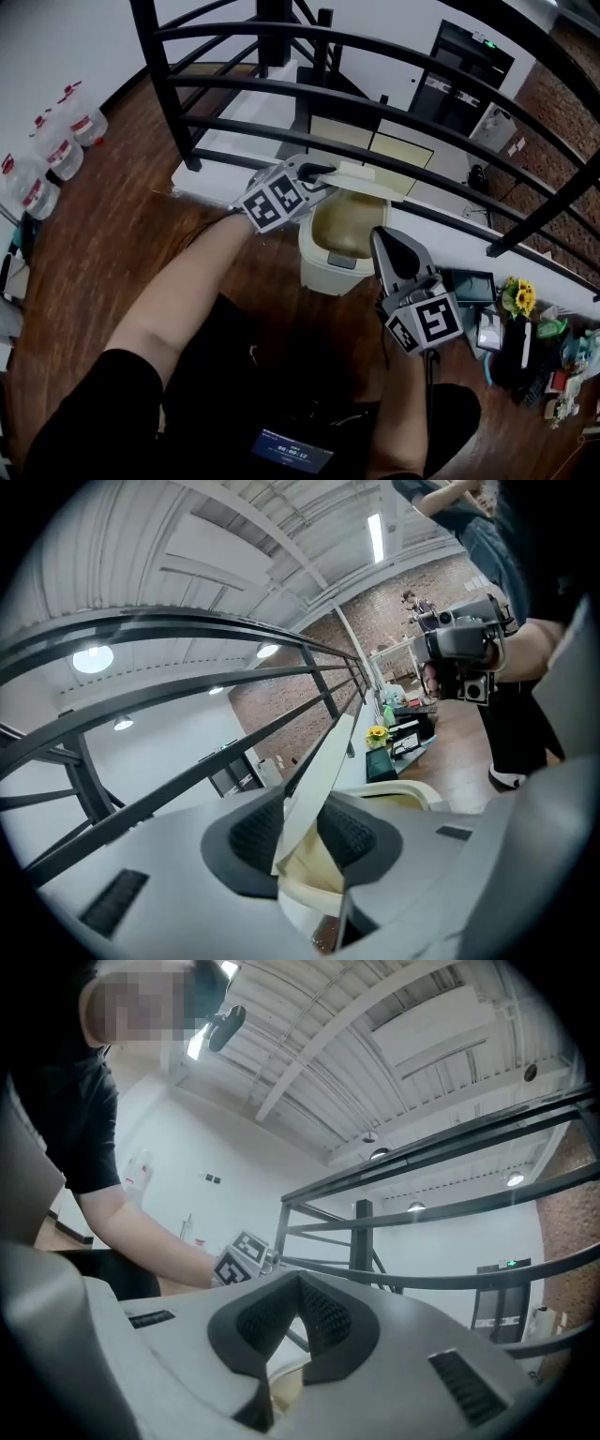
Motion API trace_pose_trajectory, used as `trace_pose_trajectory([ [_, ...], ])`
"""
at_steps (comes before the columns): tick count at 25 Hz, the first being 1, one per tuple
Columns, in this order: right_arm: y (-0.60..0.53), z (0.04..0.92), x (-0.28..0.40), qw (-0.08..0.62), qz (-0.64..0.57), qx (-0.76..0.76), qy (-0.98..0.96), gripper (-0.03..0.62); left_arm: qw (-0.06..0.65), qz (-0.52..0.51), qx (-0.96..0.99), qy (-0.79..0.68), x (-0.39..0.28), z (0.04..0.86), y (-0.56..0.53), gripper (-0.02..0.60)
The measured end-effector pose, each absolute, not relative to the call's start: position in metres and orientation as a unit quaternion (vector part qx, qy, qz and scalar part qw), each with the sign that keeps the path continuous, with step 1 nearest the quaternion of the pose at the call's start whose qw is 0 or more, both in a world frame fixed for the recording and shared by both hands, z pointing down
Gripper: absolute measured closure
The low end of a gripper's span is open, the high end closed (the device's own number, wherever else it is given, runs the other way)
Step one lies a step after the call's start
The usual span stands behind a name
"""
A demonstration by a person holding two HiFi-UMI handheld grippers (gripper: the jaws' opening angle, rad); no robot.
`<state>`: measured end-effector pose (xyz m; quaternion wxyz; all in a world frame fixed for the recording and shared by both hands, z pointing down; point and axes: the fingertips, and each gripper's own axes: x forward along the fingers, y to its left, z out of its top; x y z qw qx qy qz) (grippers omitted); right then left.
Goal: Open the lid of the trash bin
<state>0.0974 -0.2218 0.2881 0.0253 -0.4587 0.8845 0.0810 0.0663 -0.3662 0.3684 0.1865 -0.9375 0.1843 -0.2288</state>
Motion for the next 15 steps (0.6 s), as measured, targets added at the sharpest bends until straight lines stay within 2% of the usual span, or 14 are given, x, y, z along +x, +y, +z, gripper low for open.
trace_pose_trajectory([
  [5, -0.21, 0.292, 0.101, 0.045, 0.055, -0.465, 0.882, 0.592, 0.193, -0.25, -0.934, 0.165, 0.064, 0.382, -0.35, 0.446],
  [10, -0.203, 0.295, 0.105, 0.052, 0.044, -0.473, 0.879, 0.592, 0.232, -0.302, -0.916, 0.124, 0.055, 0.403, -0.331, 0.439],
  [15, -0.199, 0.299, 0.108, 0.049, 0.041, -0.475, 0.878, 0.592, 0.226, -0.326, -0.916, 0.07, 0.048, 0.426, -0.313, 0.403],
])
